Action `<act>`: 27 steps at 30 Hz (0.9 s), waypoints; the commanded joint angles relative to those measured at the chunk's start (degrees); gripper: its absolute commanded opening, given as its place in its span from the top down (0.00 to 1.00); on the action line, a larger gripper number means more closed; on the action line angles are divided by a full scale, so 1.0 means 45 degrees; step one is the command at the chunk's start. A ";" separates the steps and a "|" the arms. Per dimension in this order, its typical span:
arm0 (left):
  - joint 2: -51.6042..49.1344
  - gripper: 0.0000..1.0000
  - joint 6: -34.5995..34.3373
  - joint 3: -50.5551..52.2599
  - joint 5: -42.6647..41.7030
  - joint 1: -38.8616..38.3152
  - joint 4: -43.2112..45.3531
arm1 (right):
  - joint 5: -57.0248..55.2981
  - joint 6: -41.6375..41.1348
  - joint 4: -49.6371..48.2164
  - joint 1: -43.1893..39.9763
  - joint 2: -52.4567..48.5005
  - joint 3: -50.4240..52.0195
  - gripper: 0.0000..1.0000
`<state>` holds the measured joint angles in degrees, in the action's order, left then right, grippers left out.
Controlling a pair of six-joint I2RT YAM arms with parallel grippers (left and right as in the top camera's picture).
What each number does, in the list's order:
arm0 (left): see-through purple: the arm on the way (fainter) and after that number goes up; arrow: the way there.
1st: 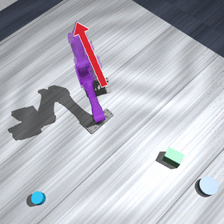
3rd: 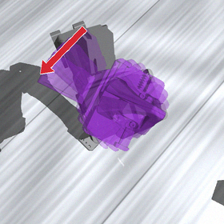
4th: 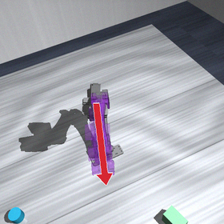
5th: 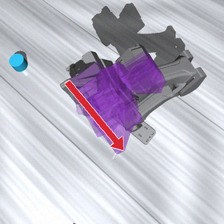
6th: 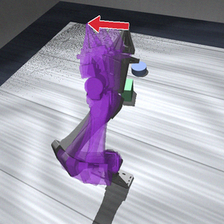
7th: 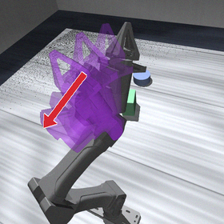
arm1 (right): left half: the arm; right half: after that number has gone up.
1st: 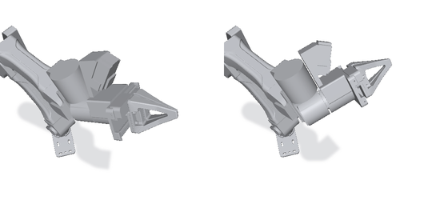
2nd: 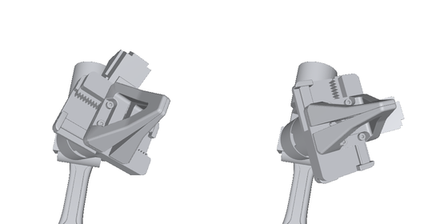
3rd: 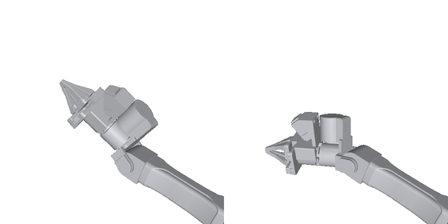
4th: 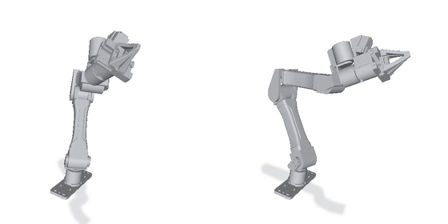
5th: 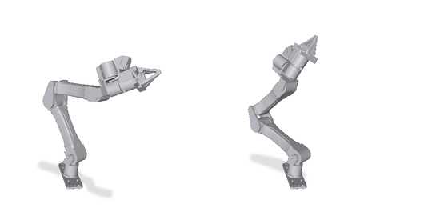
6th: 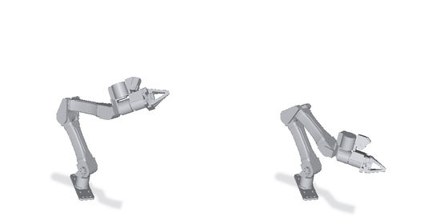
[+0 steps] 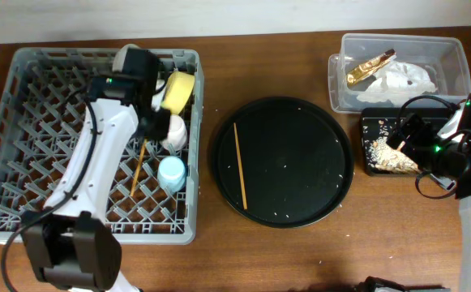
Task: Sort waste into correct bins and load items into the dishwasher rack
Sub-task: 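Pick the second chopstick from the tray and place it in the rack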
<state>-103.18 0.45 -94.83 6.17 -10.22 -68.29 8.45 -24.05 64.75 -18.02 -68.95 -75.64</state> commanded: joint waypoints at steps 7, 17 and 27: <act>-0.0918 0.64 -0.6198 -0.0578 -0.0044 -0.5455 0.0510 | -0.0015 -0.0092 0.0005 -0.0083 0.0000 -0.0005 0.02; -0.5037 0.65 -0.9345 -0.0500 -0.0228 -0.6343 0.1418 | -0.0015 -0.0092 0.0005 -0.0083 0.0000 -0.0005 0.02; -0.5168 0.89 -0.9345 0.0248 -0.0767 -0.6363 0.2506 | -0.0015 -0.0092 0.0005 -0.0083 0.0000 -0.0005 0.02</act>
<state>-126.13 -41.23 -94.70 3.86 -38.50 -57.12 8.45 -24.01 64.75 -18.02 -68.95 -75.64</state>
